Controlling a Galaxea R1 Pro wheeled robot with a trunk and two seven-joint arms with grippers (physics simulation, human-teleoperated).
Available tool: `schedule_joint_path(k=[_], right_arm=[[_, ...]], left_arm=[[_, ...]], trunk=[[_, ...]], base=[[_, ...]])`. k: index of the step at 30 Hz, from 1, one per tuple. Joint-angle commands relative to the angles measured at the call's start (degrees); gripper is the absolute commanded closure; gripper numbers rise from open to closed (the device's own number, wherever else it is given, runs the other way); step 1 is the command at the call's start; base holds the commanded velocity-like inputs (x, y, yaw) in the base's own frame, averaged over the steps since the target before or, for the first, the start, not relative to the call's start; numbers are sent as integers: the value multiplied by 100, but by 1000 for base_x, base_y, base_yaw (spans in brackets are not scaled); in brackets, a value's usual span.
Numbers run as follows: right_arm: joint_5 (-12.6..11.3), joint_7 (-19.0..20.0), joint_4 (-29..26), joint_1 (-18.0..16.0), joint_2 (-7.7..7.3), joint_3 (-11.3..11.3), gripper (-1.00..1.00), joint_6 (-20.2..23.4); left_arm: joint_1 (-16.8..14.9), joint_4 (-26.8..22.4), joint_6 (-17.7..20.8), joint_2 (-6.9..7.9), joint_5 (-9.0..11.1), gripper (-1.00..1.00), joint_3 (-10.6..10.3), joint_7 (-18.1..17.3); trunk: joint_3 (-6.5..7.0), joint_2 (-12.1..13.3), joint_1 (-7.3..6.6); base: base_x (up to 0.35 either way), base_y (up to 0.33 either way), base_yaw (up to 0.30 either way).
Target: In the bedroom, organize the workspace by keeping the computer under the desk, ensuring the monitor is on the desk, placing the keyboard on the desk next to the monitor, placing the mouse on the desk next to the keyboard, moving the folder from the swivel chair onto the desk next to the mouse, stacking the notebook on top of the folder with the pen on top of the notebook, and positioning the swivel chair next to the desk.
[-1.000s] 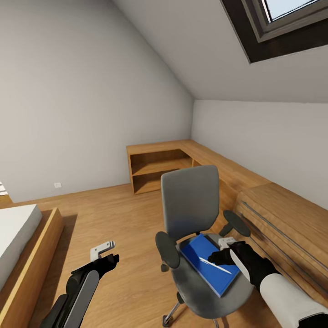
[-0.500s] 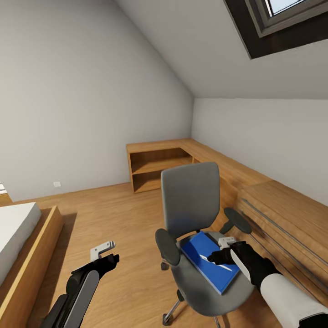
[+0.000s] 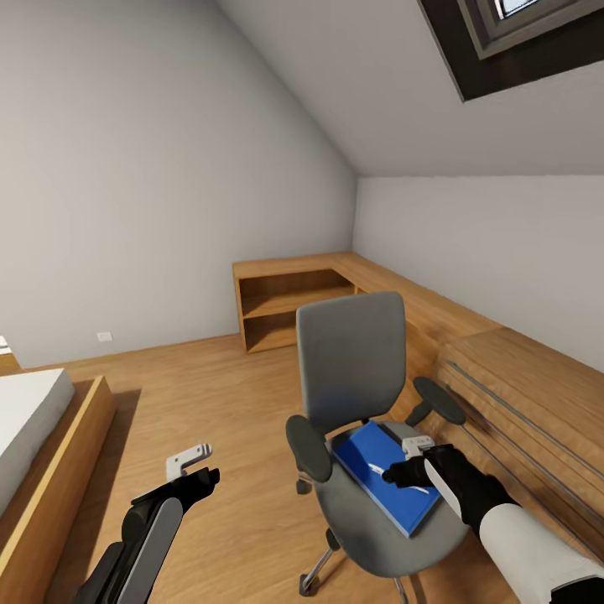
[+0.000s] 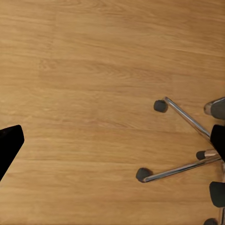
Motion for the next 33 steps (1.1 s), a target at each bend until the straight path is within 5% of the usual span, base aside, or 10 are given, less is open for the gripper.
schedule_joint_path(k=[1,15,33], right_arm=[[-57,-19,-9,-4,-9,42,-100,25],[-57,-25,-8,-4,-9,42,-100,25],[-57,-32,-1,-5,-9,42,-100,25]], left_arm=[[-4,-6,7,0,60,-100,-5,58],[-4,145,-1,0,60,-100,-5,58],[-4,332,-35,9,51,-100,-5,32]], trunk=[[-25,-45,22],[-276,-607,330],[-276,-607,330]], base=[[0,0,0],[0,0,0],[42,0,0]])
